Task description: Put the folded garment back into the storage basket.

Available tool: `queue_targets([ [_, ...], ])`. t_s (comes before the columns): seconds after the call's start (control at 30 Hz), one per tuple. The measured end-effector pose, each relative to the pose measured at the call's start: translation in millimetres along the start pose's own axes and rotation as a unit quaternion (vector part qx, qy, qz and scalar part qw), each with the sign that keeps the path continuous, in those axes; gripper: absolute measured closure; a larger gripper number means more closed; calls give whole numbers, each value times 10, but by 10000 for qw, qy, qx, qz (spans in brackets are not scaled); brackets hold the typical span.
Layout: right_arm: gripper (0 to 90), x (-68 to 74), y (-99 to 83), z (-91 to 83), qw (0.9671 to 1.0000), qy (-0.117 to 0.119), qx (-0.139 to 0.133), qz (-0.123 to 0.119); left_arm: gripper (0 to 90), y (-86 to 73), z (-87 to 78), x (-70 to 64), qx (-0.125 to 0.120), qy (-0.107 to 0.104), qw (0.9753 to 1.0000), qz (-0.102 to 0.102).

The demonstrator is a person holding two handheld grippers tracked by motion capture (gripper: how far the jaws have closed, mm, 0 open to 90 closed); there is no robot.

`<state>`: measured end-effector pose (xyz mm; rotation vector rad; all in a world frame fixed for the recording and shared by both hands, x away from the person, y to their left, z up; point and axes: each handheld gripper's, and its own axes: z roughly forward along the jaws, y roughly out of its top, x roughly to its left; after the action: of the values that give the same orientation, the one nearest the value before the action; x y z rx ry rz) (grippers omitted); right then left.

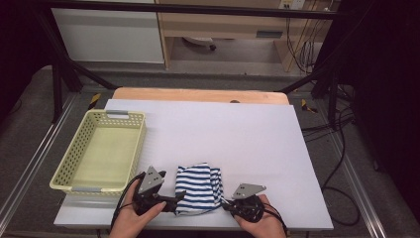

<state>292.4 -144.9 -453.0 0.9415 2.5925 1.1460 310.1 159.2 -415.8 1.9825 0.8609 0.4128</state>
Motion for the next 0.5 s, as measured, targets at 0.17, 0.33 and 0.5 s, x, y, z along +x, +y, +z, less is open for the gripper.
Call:
queue_targets([
  [0.17, 857, -4, -1, 5, 10000, -3, 11, -27, 66, 189, 258, 24, 135, -83, 9997, 159],
  [0.33, 848, -17, -5, 6, 9999, 59, 4, 86, 66, 285, 451, 45, 185, -108, 9997, 140],
  [0.5, 848, -5, 2, 11, 10000, 1, 29, 14, 66, 346, 631, 98, 226, 67, 9997, -32],
])
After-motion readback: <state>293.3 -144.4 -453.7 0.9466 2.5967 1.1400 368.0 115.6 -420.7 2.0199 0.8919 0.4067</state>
